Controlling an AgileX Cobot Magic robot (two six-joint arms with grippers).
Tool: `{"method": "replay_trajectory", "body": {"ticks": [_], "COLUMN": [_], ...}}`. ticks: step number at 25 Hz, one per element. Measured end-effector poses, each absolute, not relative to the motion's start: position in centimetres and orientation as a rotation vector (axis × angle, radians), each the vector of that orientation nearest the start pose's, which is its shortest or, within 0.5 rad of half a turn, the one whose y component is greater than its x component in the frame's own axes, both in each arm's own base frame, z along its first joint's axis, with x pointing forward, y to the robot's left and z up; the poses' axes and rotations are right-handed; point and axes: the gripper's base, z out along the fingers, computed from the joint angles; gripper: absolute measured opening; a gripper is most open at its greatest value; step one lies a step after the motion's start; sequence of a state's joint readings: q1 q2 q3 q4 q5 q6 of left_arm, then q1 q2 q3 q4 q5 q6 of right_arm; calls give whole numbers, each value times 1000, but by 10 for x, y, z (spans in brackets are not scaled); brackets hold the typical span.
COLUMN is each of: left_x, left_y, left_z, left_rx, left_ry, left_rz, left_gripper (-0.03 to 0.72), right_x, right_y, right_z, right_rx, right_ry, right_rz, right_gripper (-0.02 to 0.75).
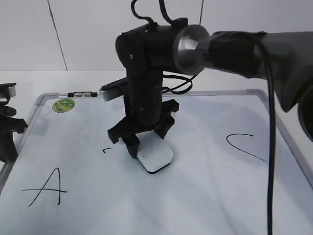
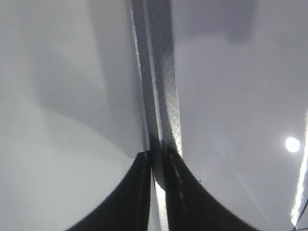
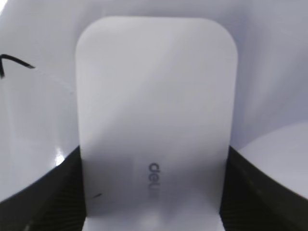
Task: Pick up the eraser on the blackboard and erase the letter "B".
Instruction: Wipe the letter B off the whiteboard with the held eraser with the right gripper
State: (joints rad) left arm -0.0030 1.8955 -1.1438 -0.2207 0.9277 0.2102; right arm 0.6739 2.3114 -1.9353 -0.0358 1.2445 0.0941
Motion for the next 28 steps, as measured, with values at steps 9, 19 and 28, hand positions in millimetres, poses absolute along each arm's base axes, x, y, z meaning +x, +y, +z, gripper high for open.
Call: {"method": "replay_trajectory", "body": {"ticks": [9,19,28], "left_x": [336,336,336], "left_y": [-17,-17,-17], "left_z": [151,151,151], "left_rx": [123,124,124], "left_ry": [3132,3134,3135], "left_rz": [-278,-278,-279], "left_gripper": [52,52,52], "right_x": [357,339,326], "right_y": [317,342,356], "right_z": [170,167,166], "right_rx": [-1022,-1165,-1234], "right_ry": [2872,2827,2800], "right_rz": [-110,-10,11], "right_gripper": [523,523,523]}}
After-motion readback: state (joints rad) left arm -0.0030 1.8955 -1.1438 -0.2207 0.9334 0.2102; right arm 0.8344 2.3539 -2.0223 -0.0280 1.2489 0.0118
